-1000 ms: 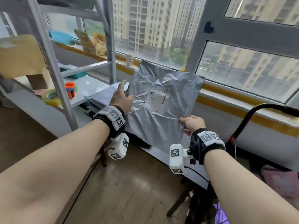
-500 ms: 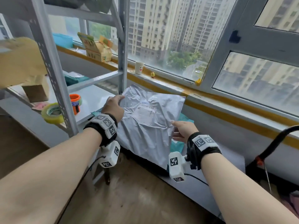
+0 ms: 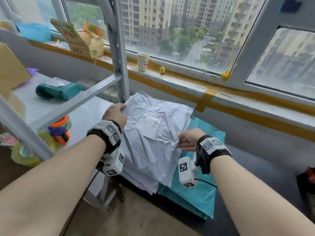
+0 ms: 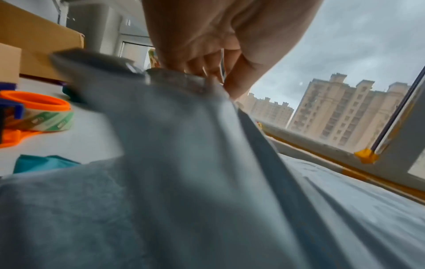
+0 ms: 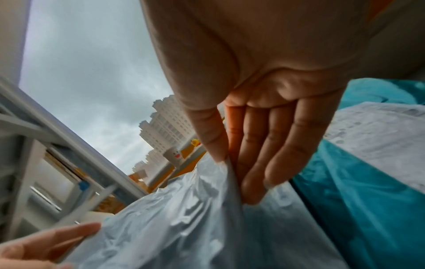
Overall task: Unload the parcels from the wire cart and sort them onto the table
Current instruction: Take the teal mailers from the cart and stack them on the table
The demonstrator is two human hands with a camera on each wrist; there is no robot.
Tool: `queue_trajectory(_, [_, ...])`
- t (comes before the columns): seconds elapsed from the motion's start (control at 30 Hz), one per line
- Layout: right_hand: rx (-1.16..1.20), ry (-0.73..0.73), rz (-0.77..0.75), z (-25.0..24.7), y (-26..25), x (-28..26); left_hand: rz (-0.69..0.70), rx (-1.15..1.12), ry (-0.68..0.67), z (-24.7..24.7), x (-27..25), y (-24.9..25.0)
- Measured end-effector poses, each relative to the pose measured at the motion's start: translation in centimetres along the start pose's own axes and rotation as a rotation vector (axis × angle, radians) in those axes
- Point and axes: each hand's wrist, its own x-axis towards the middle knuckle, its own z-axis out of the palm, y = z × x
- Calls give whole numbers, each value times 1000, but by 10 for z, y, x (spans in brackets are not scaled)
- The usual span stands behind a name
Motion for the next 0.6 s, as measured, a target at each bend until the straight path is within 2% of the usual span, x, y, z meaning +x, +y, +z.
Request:
queue_trajectory(0.13, [-42,-62,92,3,4,7,0,50,-102,14,20,-9])
queue_trajectory(0.17, [-55,-32,103,2,2,9,1,73,-136,17,25,-10])
queue_trajectory(0.27, [-165,211,98,-5,1,19,-10,162,-299,22,35,-12])
queue_trajectory(0.33, [-292,246,122,-5,0,20,-24,220,-397,22,37,-13])
queue_trajectory(0.4, [-467,246,117,-1,-2,17,5,286,-423,18,41,-13])
queue_trajectory(0.53, [-650,448,-112,15,-13,9,71,375,-430,10,45,-10])
queue_trajectory(0.6, [-643,414,-225,30,-18,12,88,394,-446,6,45,-11])
